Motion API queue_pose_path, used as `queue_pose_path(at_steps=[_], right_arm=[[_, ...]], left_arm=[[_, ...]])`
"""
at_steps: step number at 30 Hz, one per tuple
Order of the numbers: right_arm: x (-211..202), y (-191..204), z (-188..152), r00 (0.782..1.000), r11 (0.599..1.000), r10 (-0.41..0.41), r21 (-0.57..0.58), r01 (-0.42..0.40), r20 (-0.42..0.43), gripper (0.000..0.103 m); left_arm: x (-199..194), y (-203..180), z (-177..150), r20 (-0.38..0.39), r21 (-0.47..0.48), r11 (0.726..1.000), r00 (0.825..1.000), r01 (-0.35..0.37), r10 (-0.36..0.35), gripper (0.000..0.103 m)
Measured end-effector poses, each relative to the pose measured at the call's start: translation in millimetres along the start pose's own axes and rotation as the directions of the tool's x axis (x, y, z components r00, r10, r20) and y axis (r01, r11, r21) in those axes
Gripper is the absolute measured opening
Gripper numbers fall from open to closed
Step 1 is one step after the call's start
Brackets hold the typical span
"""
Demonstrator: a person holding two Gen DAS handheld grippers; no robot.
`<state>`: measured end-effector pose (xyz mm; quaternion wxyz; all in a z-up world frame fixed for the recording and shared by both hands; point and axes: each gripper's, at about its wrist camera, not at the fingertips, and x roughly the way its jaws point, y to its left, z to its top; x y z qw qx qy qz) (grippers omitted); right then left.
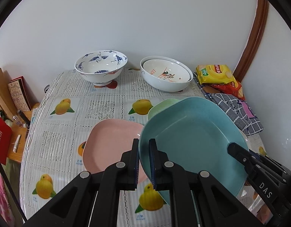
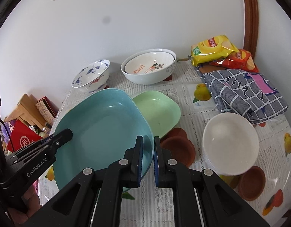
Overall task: Organize plates and bowls
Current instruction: 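Lift the light-blue plate with both grippers over the pink plate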
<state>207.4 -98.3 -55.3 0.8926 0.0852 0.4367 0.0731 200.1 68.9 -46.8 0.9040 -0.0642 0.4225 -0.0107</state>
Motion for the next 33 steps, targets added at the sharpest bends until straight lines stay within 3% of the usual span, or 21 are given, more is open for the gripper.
queue_pose_path(at_steps=[13, 33], right_arm=[[-16.7, 7.3, -32.2, 1.000, 1.000, 0.008, -0.013, -0.009, -0.004, 0.010], [26.2, 42.0, -48.4, 0.995, 0.997, 0.037, -0.067, -0.044, -0.092, 0.010]], left_arm=[[-19.8, 10.3, -33.1, -0.007, -0.024, 1.000, 1.000, -0.015, 0.015, 0.010], [5.6, 57.6, -53.5, -0.072, -0.093, 0.994, 0.996, -0.066, 0.059, 0.010]])
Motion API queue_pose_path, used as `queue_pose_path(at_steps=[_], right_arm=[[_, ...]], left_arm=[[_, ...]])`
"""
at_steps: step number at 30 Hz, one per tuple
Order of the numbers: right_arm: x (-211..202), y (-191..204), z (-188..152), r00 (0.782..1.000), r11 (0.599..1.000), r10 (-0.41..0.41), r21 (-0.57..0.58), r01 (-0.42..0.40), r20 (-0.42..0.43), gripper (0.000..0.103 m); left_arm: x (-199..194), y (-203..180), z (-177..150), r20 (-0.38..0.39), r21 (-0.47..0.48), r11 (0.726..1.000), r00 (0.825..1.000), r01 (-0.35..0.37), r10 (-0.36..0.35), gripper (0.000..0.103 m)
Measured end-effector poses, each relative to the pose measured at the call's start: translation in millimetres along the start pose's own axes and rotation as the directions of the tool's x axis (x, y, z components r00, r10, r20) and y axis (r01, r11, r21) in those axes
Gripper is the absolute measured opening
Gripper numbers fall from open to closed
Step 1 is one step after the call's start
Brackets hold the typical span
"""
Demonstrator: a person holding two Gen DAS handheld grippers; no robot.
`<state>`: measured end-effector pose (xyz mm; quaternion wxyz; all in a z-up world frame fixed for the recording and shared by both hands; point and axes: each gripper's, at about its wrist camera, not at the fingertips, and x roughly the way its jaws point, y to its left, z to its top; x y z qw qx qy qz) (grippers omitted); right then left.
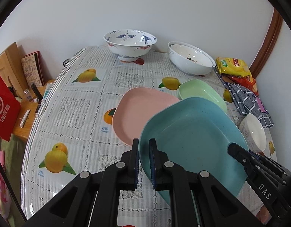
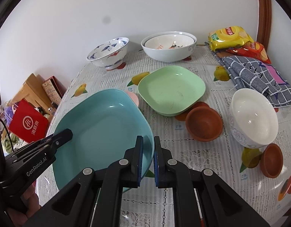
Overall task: Organize plates and bowls
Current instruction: 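Lift the light-blue plate with both grippers over the pink plate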
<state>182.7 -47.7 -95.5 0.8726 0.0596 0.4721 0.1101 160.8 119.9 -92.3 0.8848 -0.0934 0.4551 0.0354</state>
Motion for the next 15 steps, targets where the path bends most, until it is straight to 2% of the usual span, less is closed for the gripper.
queue_pose_path(at_steps=[15], right_arm=[[43.7, 21.6, 5.5, 0.997, 0.998, 0.040, -0.051, -0.043, -0.068, 0.010]], left_arm=[[27.1, 32.0, 2.5, -0.043, -0.068, 0.996, 0.998, -0.054, 0.051, 0.010]])
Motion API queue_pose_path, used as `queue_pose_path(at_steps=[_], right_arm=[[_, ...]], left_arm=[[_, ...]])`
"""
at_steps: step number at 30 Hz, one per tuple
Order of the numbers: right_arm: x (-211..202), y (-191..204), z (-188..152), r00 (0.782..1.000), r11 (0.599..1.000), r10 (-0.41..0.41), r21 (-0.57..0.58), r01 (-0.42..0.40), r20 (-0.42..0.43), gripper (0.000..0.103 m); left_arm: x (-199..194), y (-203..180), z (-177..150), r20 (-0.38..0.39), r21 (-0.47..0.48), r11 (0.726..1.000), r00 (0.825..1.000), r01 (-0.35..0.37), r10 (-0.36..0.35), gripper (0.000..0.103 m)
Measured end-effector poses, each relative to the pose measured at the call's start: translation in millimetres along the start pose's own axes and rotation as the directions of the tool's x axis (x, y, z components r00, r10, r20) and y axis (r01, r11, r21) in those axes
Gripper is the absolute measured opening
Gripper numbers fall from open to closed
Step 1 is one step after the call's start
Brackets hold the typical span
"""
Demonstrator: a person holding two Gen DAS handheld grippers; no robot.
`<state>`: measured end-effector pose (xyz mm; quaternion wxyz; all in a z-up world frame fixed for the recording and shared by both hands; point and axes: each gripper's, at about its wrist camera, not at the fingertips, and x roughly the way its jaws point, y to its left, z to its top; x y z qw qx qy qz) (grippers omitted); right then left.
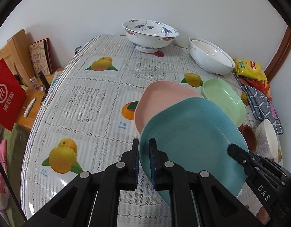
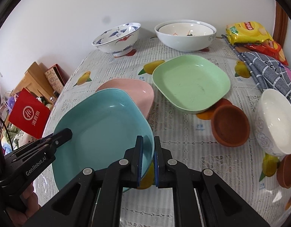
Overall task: Organize plates and bowls
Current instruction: 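Lift the light-blue plate with both grippers over the pink plate, then lower the light-blue plate onto the pink plate and open both grippers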
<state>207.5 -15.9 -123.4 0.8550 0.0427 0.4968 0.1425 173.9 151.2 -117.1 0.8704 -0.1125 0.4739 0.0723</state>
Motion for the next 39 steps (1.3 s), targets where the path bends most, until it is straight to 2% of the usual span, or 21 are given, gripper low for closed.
queue_pose_path(at_steps=[25, 39], right_arm=[[45.9, 5.2, 45.5, 1.000, 0.996, 0.008, -0.085, -0.009, -0.016, 0.010], [66.1, 3.7, 63.3, 0.999, 0.992, 0.002, -0.126, -0.006, -0.033, 0.010]], left_arm=[[35.5, 6.1, 26.5, -0.021, -0.060, 0.998, 1.000, -0.024, 0.023, 0.011], [53.2, 9.1, 35.0, -0.037, -0.081, 0.997, 0.999, -0.009, 0.006, 0.011]])
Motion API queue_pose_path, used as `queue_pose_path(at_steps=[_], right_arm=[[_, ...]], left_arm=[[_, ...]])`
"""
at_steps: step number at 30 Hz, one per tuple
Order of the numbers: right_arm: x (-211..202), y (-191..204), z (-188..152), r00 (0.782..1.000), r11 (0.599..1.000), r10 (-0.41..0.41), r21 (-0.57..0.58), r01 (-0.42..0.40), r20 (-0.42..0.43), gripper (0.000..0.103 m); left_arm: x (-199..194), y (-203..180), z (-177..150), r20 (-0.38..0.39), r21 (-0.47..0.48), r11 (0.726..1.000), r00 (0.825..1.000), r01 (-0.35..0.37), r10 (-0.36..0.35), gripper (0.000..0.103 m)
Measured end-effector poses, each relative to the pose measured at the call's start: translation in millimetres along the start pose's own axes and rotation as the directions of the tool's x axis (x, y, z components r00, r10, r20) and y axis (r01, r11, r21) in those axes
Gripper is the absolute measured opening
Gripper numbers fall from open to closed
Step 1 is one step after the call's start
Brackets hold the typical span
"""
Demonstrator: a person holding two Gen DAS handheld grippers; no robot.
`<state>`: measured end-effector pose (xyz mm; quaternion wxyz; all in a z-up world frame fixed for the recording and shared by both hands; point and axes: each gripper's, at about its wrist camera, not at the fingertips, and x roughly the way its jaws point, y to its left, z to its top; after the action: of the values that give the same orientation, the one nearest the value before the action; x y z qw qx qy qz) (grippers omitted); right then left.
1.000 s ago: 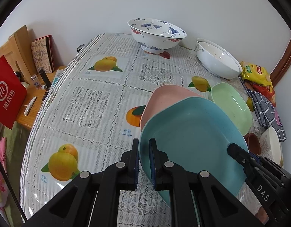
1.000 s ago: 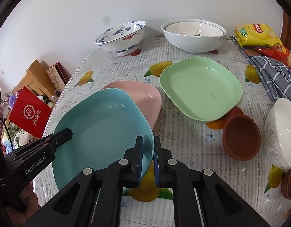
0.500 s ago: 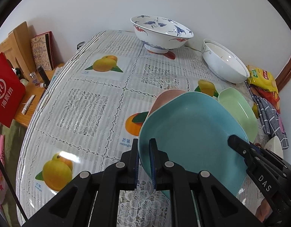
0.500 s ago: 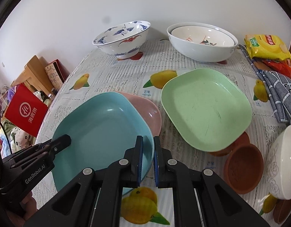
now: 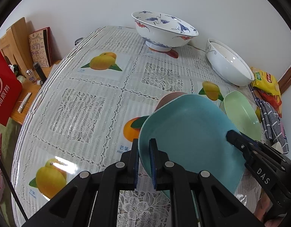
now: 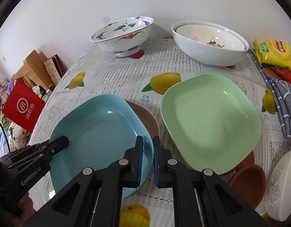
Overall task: Organize plates and bowls
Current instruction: 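Lower the light-blue plate onto the pink plate and open both grippers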
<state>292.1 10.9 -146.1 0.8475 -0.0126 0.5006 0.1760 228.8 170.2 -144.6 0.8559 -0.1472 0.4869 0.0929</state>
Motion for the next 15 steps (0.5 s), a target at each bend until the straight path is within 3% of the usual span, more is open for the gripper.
queue_pose_path(at_steps=[15], right_arm=[[11.2, 0.1, 18.6, 1.000, 0.999, -0.015, -0.031, 0.016, 0.025, 0.014]], left_arm=[[2.3, 0.5, 3.0, -0.004, -0.005, 1.000, 1.000, 0.011, -0.011, 0.013]])
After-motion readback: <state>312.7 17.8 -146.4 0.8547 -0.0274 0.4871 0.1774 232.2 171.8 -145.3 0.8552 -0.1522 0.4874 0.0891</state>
